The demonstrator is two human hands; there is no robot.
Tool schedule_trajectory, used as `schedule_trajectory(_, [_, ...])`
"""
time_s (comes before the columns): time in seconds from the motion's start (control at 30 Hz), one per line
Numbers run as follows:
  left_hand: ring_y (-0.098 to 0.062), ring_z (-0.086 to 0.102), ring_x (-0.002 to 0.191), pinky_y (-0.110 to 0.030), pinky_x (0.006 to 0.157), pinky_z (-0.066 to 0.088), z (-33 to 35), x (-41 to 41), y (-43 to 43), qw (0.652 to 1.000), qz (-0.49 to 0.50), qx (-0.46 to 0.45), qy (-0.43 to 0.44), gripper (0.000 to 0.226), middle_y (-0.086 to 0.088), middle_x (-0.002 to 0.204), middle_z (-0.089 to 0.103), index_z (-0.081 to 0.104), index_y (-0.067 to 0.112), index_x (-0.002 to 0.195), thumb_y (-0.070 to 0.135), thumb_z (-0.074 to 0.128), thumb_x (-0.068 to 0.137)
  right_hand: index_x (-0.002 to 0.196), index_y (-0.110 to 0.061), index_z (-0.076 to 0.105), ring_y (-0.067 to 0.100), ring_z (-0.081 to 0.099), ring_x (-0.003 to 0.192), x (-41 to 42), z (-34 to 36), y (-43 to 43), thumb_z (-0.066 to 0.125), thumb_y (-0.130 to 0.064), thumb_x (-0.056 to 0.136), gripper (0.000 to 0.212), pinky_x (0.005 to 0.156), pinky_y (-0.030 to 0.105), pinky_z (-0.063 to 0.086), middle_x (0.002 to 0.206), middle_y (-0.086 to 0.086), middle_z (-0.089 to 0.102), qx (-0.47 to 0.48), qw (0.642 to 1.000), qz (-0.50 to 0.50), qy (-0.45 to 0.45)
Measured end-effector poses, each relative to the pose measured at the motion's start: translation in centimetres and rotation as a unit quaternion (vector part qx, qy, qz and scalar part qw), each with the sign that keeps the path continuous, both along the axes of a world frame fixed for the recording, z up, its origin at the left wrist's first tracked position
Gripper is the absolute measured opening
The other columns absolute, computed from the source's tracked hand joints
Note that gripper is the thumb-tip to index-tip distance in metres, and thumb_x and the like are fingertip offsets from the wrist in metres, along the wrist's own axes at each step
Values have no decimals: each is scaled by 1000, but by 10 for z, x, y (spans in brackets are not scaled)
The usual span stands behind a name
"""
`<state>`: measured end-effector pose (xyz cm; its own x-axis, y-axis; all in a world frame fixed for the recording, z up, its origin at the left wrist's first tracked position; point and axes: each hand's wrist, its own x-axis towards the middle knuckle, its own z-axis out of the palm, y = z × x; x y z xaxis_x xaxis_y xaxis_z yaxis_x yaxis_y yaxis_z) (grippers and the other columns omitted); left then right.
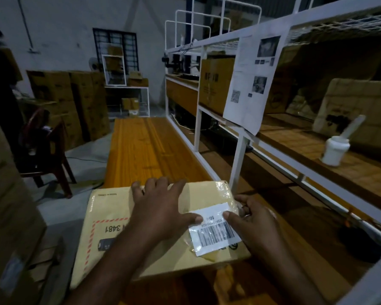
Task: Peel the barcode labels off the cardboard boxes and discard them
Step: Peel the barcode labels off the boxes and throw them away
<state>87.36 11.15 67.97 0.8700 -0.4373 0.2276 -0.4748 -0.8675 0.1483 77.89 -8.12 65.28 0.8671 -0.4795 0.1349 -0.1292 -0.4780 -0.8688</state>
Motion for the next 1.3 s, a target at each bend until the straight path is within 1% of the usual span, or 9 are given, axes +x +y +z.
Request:
schedule_trajectory(0.07, [-20,23,139,-54,116,7,-5,0,4,1000,-3,-16,-8,93,10,149,34,21,46,145,88,45,65,123,-30,55,2,63,81,1,4,-2,77,-25,80,49,63,24,58,87,-20,59,-17,1000,-8,-4])
schedule_trajectory(0.23, [-17,30,136,-50,116,3,-17,-7,8,996,-18,-73,-57,87,14,144,42,40,47,139,90,37,62,107,-35,59,12,68,67,4,9,-10,78,-20,79,38,61,40,59,72,2,65,-24,999,23,-7])
schedule_trajectory(0.4, [-14,13,143,-55,117,-11,-8,-18,0,999,8,-45,1,86,16,150,27,29,49,141,85,42,64,81,-20,67,-3,59,60,4,9,-16,77,-12,80,13,50,11,44,65,2,65,-13,997,56,-51])
schedule_trajectory(0.5, [-16,2,148,-64,114,-12,5,-28,-15,999,11,-29,36,77,13,158,16,20,47,144,63,59,80,76,-18,67,0,61,67,6,3,-17,75,-12,81,11,53,14,46,68,-2,67,0,996,64,-57])
schedule_trajectory(0.6, [-13,-10,151,-65,110,-21,5,-37,-38,999,-25,-10,18,67,12,164,1,19,46,144,50,55,88,75,-19,65,10,64,66,8,-6,-19,73,-15,84,13,59,29,52,74,-4,68,35,995,72,-58])
schedule_trajectory(0.7, [-11,-7,151,-64,112,-18,-3,-38,-52,999,-47,-10,-7,53,14,164,4,31,47,138,60,48,90,76,-21,64,13,66,70,6,-8,-20,69,-17,86,12,61,37,55,76,-3,68,63,993,75,-66])
schedule_trajectory(0.83, [-6,4,149,-60,114,-17,-5,-34,-45,998,-58,-14,-11,50,19,161,12,39,48,131,69,45,86,78,-22,65,1,64,75,6,-8,-27,68,-19,87,10,59,29,56,79,-19,67,86,992,71,-57])
schedule_trajectory(0.93, [-5,6,149,-58,115,-18,-6,-28,-36,996,-92,-19,-9,61,21,161,12,42,51,131,77,25,78,77,-21,65,0,64,75,2,-7,-29,69,-16,86,11,54,18,52,78,-16,68,69,991,77,-87])
schedule_trajectory(1.3, [0,13,145,-48,119,-1,-14,-13,-35,992,-105,-76,-2,50,24,157,24,58,49,105,74,27,75,83,-32,64,9,66,81,0,-15,-30,69,-23,86,11,63,34,58,85,-9,66,17,986,75,-149])
